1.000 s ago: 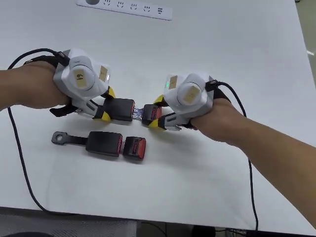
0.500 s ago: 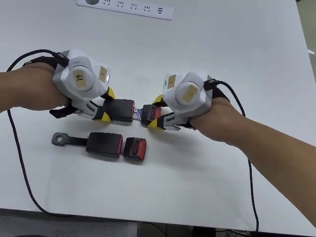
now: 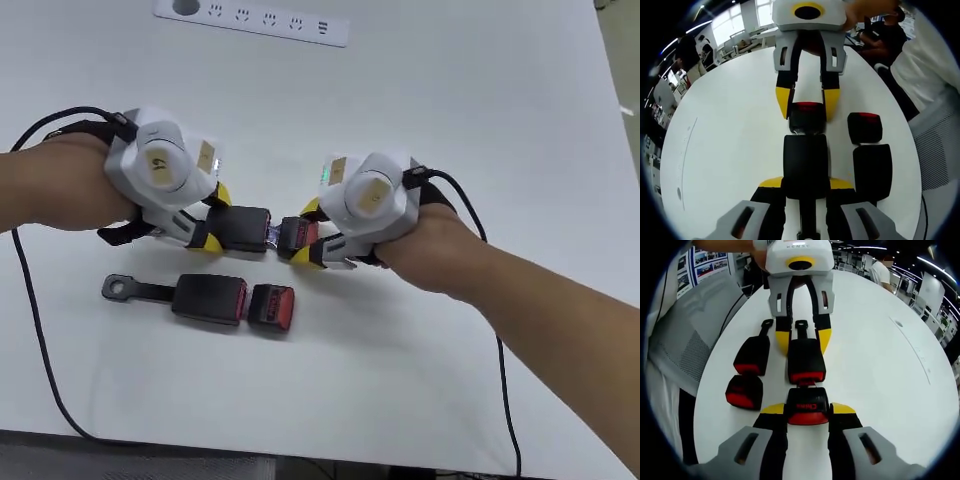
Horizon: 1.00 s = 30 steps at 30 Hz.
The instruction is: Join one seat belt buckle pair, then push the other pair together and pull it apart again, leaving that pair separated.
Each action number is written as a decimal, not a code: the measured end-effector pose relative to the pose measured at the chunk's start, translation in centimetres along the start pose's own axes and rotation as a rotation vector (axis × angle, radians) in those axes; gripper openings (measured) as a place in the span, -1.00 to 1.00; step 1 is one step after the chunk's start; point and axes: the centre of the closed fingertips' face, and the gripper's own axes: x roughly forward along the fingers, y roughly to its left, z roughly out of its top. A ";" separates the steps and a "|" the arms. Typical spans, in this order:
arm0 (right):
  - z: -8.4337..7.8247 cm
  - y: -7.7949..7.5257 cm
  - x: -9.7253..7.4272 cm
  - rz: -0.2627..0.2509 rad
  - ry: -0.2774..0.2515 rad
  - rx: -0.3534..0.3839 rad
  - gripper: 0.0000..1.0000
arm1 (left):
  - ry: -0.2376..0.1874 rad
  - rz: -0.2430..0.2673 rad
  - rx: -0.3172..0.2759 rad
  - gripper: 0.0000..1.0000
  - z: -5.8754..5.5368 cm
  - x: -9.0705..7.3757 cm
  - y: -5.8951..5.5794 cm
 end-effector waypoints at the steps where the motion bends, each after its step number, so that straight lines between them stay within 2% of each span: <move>1: 0.0 -0.1 0.2 0.001 0.000 0.003 -0.45 | 0.005 0.003 -0.006 -0.40 -0.3 0.1 0.1; 4: 0.4 0.1 -0.1 0.004 0.006 -0.003 -0.45 | 0.009 0.006 -0.001 -0.41 -0.5 0.3 0.2; 10: 0.3 0.2 -0.2 0.004 0.010 -0.004 -0.45 | 0.006 0.001 0.001 -0.40 -0.1 0.1 -0.1; 12: 0.3 0.2 -0.1 0.004 0.011 -0.005 -0.45 | 0.007 0.001 0.000 -0.40 -0.5 0.3 0.2; 14: 0.2 0.1 0.0 0.004 0.010 -0.004 -0.45 | 0.008 0.002 -0.002 -0.40 -0.5 0.3 0.2; 16: 0.3 0.1 -0.1 0.004 0.012 -0.005 -0.45 | 0.009 0.001 -0.004 -0.40 0.2 0.0 -0.2; 20: 0.3 0.1 -0.2 0.003 0.012 0.001 -0.44 | 0.013 0.000 -0.006 -0.40 -0.7 0.4 0.4; 30: -0.1 0.0 -0.5 0.001 0.017 0.004 -0.43 | 0.012 -0.006 -0.013 -0.39 -0.4 0.2 0.2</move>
